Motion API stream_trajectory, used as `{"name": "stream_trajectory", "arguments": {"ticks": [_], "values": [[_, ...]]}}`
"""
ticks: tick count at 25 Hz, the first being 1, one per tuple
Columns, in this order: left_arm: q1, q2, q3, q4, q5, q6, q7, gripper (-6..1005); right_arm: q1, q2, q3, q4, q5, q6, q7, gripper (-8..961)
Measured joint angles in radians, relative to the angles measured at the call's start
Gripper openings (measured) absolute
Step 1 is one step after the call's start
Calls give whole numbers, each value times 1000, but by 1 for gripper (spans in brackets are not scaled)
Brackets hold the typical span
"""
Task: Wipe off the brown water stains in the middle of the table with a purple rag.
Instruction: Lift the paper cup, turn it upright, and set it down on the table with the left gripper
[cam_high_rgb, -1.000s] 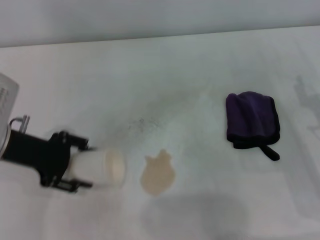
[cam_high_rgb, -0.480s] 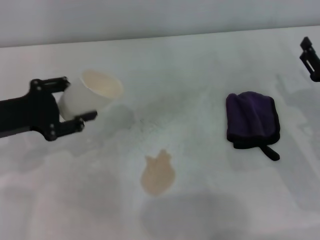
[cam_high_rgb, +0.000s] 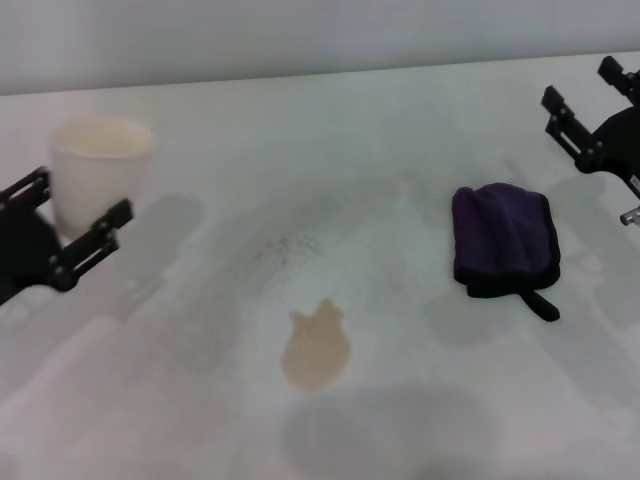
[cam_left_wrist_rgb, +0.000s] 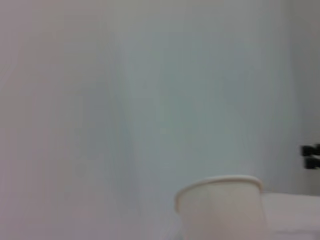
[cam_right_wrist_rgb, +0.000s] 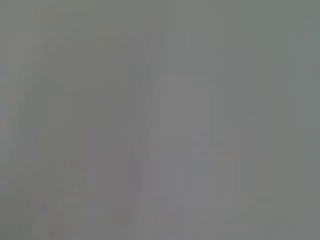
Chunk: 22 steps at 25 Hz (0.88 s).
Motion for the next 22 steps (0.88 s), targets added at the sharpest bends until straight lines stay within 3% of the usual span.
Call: {"name": "stream_trajectory", "arguments": {"ticks": [3,8,22], "values": [[70,0,0,54,-38,-35,10,603,-9,-2,-13,-8,0,-4,-5,740],[131,-3,0,111,-44,-130,8,603,-30,-4,-46,-32,0,-2,-11,740],[178,-7,0,196,-23,-309,134,604,-46,-6,-57,-41,0,-4,-11,739]]}}
